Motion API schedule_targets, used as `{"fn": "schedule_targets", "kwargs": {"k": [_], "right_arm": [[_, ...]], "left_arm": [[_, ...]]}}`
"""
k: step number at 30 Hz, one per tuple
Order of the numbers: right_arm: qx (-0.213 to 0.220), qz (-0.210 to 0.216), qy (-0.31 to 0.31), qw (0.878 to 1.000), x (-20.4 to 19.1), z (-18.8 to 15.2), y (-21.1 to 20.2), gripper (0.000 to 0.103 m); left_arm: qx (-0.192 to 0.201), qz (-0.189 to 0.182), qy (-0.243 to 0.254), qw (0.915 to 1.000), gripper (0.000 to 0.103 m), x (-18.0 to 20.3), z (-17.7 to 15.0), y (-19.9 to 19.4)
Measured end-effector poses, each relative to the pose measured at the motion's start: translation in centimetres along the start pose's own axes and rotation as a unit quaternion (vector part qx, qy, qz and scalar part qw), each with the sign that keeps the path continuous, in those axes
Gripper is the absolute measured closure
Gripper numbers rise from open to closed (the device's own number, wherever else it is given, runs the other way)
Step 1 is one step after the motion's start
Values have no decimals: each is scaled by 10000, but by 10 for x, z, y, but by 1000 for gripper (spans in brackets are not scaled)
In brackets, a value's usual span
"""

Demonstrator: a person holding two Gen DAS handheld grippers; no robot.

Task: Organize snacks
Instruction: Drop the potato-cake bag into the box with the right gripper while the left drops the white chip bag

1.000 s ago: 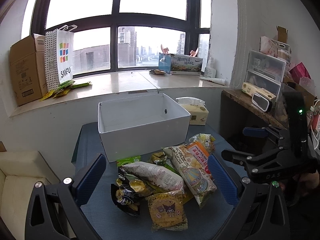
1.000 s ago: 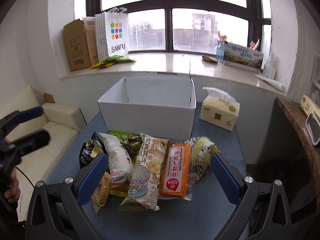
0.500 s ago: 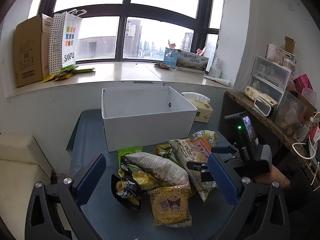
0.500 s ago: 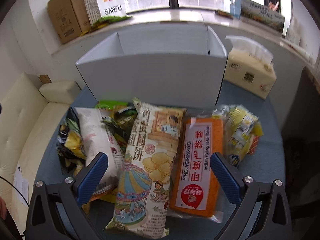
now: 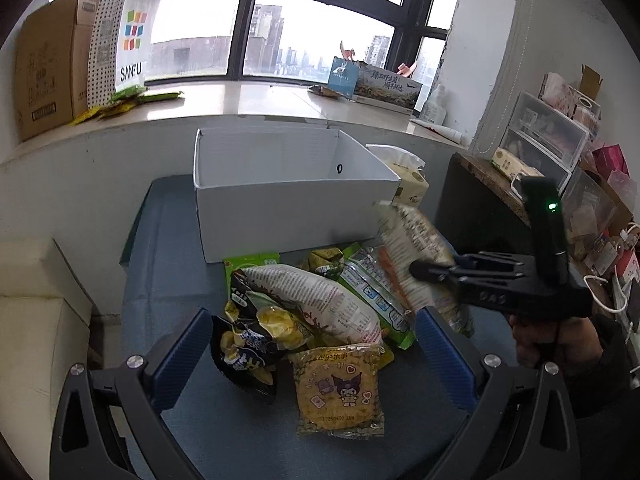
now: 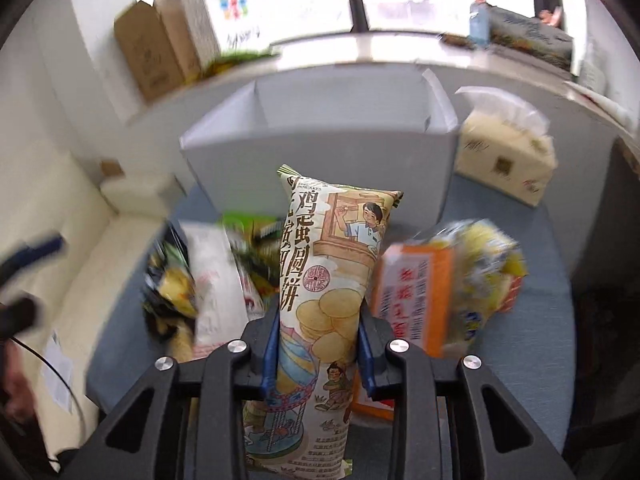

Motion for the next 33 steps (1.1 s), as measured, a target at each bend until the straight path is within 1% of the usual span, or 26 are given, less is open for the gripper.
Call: {"fn": "schedule_targets", "kwargs": {"k": [2, 5, 8, 11, 13, 14, 15, 16, 17, 18, 19, 20, 23, 24, 25, 28, 31, 33], "right_arm": [[238, -7, 158, 9996, 8, 11, -21, 69], [551, -103, 310, 9979, 22, 26, -51, 69], [790, -190, 376, 9960, 27, 32, -75, 69], [956, -190, 462, 9942, 32, 36, -94, 69], [1016, -201, 468, 9935, 33, 34, -102, 69], [1018, -200, 469, 9935, 35, 35, -101, 69], [1015, -207, 485, 9934, 37, 34, -101, 69], [1010, -207, 500, 9934, 38, 34, -101, 69], [1001, -196, 516, 9934, 39, 34, -102, 69], [993, -181, 528, 9935, 39, 33, -101, 69], [984, -162, 536, 9936, 38, 33, -101, 69], [966, -152, 523, 9938, 37, 31, -101, 69], [946, -126, 474, 9943, 33, 28, -99, 69], [944, -107, 479, 9943, 32, 27, -99, 69], [948, -96, 488, 9943, 32, 27, -100, 69], [990, -61, 480, 9939, 29, 26, -102, 69], [1010, -24, 485, 9937, 27, 27, -101, 69], [1003, -3, 478, 9938, 24, 26, -99, 69]], "left_arm": [[-72, -256, -245, 9993, 0, 5, -1, 9], [-245, -464, -602, 9968, 0, 18, -1, 28], [-597, -416, -974, 9926, 0, 27, -3, 57], [-1076, -38, -1497, 9829, 0, 19, -13, 86], [-1348, 241, -1833, 9735, 0, 9, -21, 103], [-1487, 340, -2029, 9672, 0, 5, -27, 112], [-1579, 435, -2111, 9636, 2, 3, -32, 119], [-1623, 464, -2148, 9620, 5, 2, -35, 125], [-1674, 531, -2096, 9619, 14, 3, -37, 130], [-1748, 617, -2006, 9620, 34, 2, -44, 136], [-1836, 668, -1995, 9602, 43, 1, -50, 139], [-1878, 619, -1983, 9600, 47, 3, -53, 142], [-1724, 515, -1708, 9687, 54, 6, -53, 137], [-1609, 433, -1673, 9717, 62, 6, -48, 135], [-1436, 410, -1579, 9761, 64, 6, -44, 128], [-1023, 259, -1314, 9857, 65, 8, -35, 106], [-585, 180, -1091, 9921, 66, 5, -24, 83], [-271, 183, -975, 9947, 66, 0, -13, 69]]}}
Point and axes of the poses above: each gripper's, at about its wrist camera, not at the fingertips, and y roughly the way its jaws point, x to its right, z to its top, the point moved 10 cm from there along y, roughly the way its jaws point, and after that the axes turned 10 degrees about x, right-handed, at the moved point
